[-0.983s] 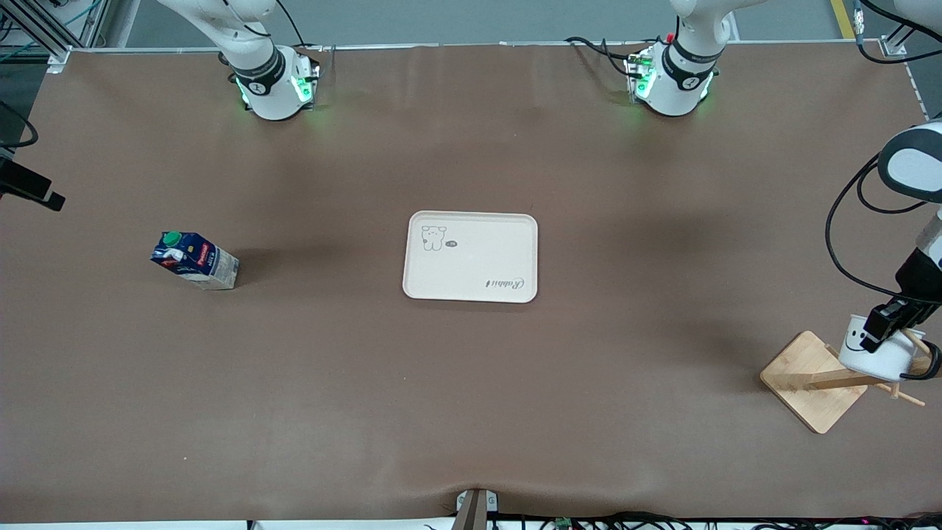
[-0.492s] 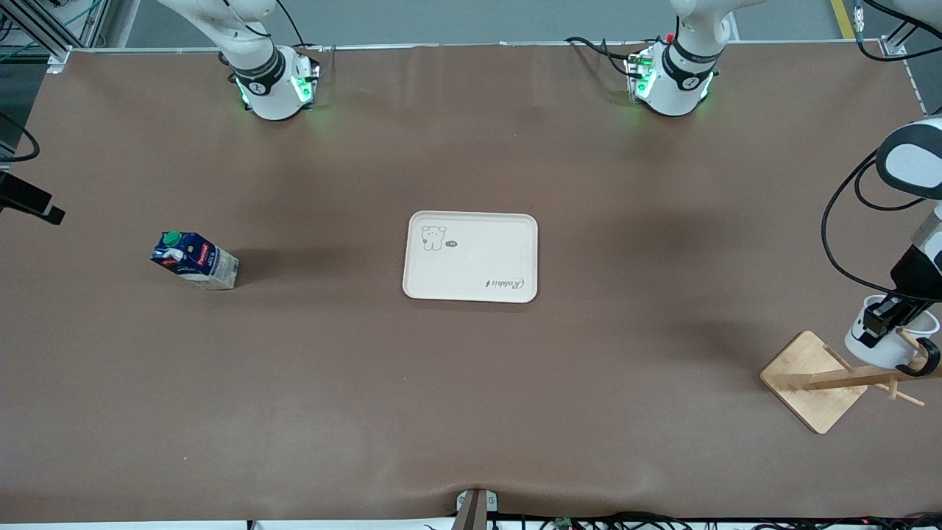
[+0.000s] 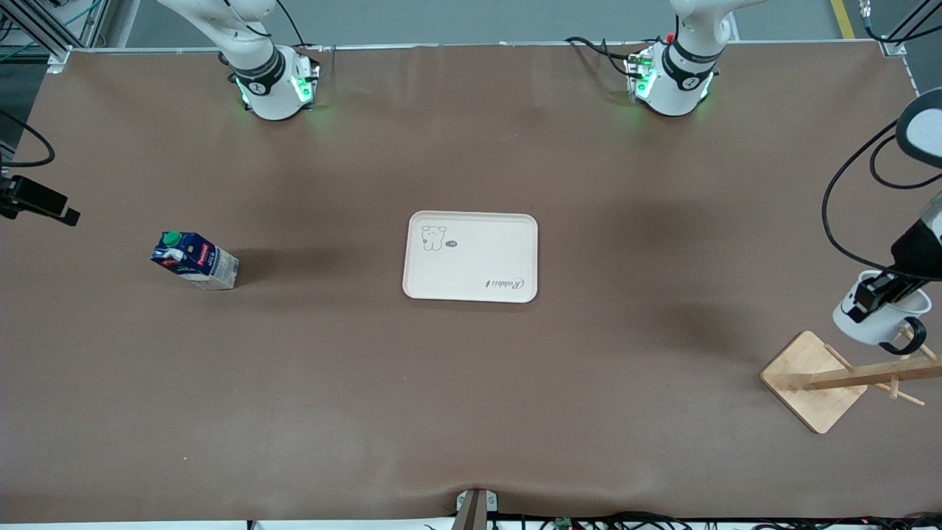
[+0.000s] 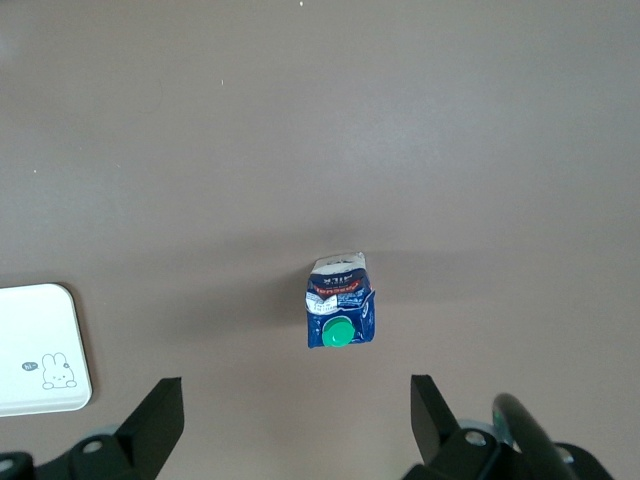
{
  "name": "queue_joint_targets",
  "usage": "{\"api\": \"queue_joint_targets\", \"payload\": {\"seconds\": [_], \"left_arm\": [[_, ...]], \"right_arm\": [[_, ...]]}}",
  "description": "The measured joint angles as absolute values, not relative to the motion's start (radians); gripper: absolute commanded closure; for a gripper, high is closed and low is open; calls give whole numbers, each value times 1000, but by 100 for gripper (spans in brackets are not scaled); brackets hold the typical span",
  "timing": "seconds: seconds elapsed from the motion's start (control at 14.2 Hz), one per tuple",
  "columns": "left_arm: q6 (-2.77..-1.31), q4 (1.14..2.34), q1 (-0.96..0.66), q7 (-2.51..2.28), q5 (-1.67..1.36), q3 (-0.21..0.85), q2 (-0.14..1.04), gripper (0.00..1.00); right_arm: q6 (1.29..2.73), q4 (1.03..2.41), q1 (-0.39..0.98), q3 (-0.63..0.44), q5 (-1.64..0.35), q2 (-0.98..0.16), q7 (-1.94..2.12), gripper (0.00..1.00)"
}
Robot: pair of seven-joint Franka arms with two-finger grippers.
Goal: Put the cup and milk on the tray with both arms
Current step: 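Lift the mug off the stand peg with the left gripper, then carry the mug to the tray while the right gripper reaches the milk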
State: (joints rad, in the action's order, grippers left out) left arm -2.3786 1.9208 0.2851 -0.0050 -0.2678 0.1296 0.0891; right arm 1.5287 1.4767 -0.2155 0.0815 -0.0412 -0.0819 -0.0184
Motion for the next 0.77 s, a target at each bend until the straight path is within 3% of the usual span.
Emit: {"api": "queue_joint_targets", "payload": {"seconds": [0.28, 0.77], "left_arm": [[-2268, 1912, 285, -98, -268, 179, 42, 100], [-2211, 1916, 279, -299, -268, 335, 43, 100]], "right_arm": [[1520, 1482, -214, 82, -43, -95, -18, 0], [1555, 1485, -197, 80, -44, -170, -19, 0]]}}
